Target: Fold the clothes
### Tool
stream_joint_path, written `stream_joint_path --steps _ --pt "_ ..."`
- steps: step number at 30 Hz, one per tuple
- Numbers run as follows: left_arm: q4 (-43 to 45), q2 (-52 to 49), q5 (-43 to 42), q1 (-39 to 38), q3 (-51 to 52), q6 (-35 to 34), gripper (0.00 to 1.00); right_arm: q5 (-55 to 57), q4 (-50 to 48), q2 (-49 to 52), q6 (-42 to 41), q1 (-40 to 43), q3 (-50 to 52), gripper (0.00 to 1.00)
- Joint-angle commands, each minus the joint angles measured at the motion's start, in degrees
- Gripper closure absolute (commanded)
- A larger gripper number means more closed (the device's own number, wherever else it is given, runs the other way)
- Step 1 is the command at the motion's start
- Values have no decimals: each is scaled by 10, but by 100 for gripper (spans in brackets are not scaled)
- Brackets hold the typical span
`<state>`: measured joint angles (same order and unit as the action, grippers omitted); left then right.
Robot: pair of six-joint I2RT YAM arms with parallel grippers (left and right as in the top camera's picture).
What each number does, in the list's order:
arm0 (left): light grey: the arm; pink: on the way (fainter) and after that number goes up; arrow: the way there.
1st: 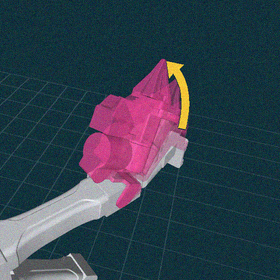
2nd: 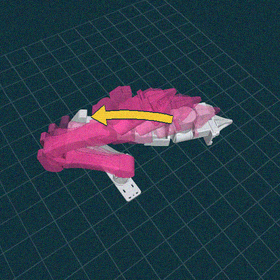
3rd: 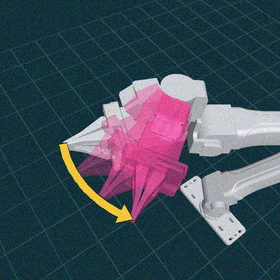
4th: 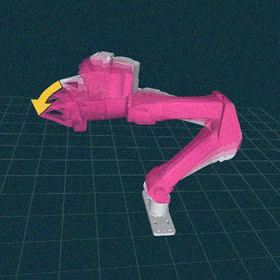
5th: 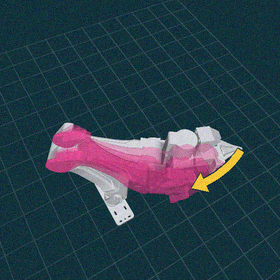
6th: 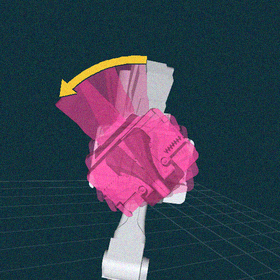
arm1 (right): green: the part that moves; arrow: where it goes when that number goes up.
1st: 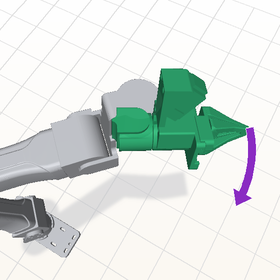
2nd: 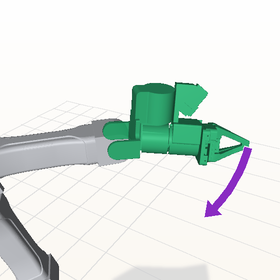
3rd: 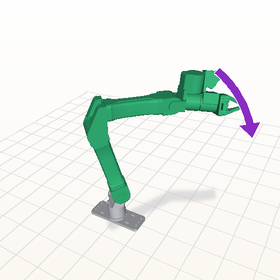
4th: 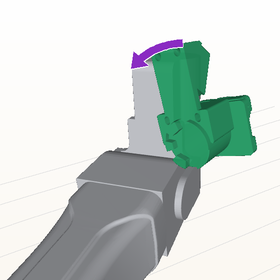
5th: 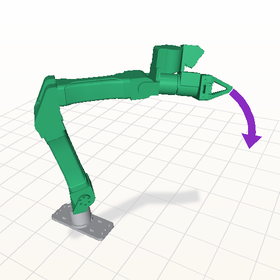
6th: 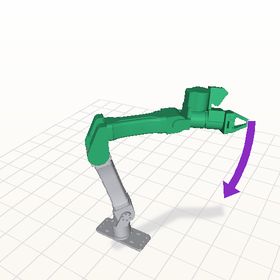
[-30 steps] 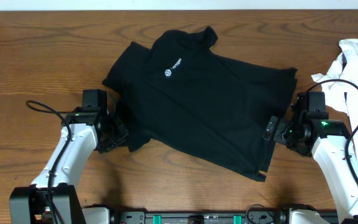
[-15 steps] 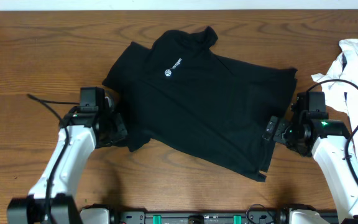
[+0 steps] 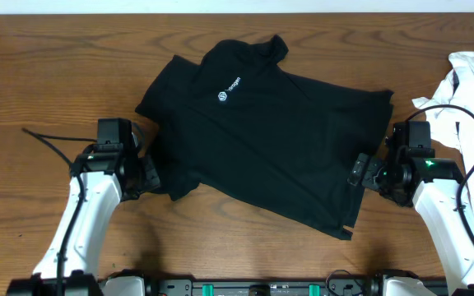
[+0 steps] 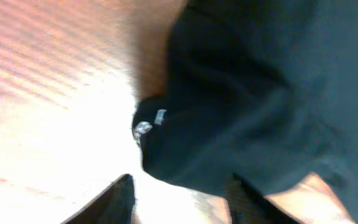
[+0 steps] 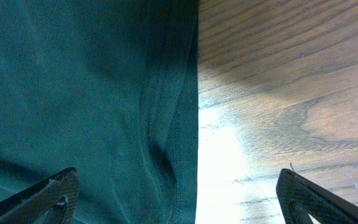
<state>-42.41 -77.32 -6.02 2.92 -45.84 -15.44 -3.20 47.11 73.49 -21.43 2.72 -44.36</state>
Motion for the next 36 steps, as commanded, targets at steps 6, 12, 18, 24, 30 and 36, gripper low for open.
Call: stream_joint_path --steps 6,12,18,24,30,36 --pt "35 -73 37 3 -2 28 36 -2 0 -1 7 5 -9 1" --pt "44 -138 37 3 -2 28 51 -2 0 -1 7 5 -9 1" --pt "17 -116 22 2 -3 28 86 -2 0 -1 7 5 -9 1" --pt "-54 -21 21 2 -10 -33 94 -2 0 -1 7 5 -9 1" --pt "-109 78 20 2 -10 -111 94 -2 0 -1 7 5 -9 1" --pt "-122 83 20 2 -8 -110 93 -2 0 -1 7 5 -9 1"
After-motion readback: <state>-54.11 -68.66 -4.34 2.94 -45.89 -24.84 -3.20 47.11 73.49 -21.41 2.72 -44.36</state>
